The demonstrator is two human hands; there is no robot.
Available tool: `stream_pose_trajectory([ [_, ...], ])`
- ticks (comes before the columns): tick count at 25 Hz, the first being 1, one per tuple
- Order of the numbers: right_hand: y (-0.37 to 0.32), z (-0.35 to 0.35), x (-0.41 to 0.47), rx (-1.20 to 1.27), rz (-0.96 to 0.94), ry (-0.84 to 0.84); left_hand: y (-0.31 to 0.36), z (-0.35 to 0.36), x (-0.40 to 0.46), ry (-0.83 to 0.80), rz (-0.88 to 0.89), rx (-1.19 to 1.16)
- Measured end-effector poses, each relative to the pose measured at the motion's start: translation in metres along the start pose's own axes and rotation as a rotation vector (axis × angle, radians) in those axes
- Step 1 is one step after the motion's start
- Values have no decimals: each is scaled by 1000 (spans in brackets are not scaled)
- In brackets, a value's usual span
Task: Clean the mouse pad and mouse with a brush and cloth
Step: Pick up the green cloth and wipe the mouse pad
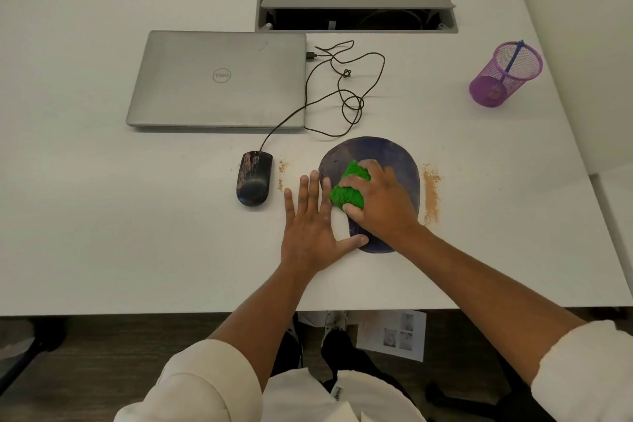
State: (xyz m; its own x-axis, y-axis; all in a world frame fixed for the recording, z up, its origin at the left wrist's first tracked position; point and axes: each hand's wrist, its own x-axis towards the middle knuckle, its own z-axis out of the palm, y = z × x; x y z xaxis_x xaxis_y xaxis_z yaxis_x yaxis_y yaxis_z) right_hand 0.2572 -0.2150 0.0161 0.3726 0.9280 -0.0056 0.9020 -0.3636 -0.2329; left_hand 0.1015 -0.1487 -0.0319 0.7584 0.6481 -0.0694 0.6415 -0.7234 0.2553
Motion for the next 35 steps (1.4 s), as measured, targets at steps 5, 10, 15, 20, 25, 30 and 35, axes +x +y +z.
stream_pose_trajectory([
  [5, 12, -4, 34, -101, 139, 49, 1, 1, 0, -10, -8, -16],
  [10, 33, -23, 62, 0, 312, 69, 0, 1, 0, -17, -10, -13],
  [15, -14, -3, 28, -9, 77, 52, 0, 2, 0, 3, -7, -19],
  [20, -2, -10, 70, -12, 213, 45, -1, 3, 0, 2, -8, -18],
  [25, -10, -10, 52, -85, 174, 22, 0, 2, 0, -9, -9, -16],
  [30, 10, -12, -15, -113, -72, -88, 0, -1, 0, -25, -15, -12],
  [35, 56, -42, 9, -32, 285, -25, 0, -2, 0, -48, -15, -7],
])
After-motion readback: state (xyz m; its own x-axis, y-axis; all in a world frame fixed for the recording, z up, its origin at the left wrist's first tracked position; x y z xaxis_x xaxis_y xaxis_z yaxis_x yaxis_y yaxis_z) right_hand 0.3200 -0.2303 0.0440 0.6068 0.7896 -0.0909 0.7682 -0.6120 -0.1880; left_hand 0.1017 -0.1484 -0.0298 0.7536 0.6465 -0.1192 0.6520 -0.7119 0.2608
